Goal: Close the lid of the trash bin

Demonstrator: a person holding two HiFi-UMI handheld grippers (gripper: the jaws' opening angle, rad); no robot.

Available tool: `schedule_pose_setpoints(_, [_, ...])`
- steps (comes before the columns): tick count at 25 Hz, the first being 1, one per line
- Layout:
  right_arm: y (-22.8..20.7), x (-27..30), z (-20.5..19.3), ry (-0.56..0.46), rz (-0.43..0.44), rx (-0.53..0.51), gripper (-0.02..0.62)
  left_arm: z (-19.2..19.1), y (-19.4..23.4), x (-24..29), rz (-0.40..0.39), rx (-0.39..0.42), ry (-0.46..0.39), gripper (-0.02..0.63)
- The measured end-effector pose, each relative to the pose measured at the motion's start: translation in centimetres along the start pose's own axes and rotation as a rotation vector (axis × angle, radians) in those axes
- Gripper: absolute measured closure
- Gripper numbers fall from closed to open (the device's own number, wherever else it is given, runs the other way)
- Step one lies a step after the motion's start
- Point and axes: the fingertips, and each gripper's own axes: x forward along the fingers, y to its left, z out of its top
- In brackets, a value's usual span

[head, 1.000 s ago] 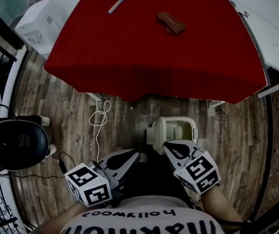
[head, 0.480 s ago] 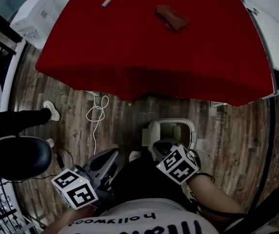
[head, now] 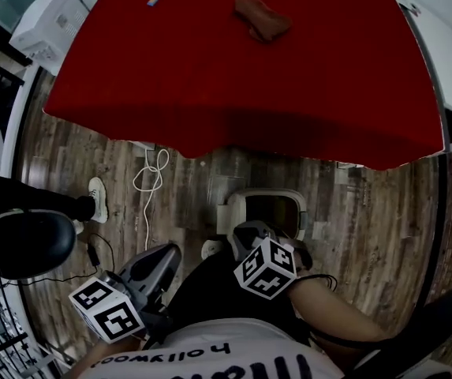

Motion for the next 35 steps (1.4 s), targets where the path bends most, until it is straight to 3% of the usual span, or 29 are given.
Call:
schedule_pose_setpoints(11, [-3.7,-1.9,-7.5,0.136,-0.085,0.073,0.586,-0.4,-1.5,2.3,-0.013,0.020,0.035,0.598])
schedule_pose_setpoints(21, [-7.2,-0.5,-16.1,0.410,-0.163,0.122,0.586,-0.5,-2.8,4.3,-0.023,0.042,0.056,0.598])
schedule_pose_setpoints(26, [-8.8,1.4,-20.3,0.454,-0.203,0.241,0.586,-0.2,-2.8,4.8,-0.059,0.076,0.020,0.598])
schedule_pose_setpoints(31, [-9.4,3.2,-23.5,0.506,-0.242,0.313,0.586,-4.1,-1.5,6.1,-0.040,0.224,0.157,0.598])
schedule_pose_setpoints(33, [-9.4,3.8,-24.3,0.523,-0.245,0.325,0.586,-5.2,-0.9,6.5,-0.017,0.222,0.188,0.598])
schedule_pose_setpoints(35, [-9.8,4.3,-25.1,0.525,-0.241,0.356,0.586,-5.3,-0.4,6.9,0.005,0.162,0.173,0.598])
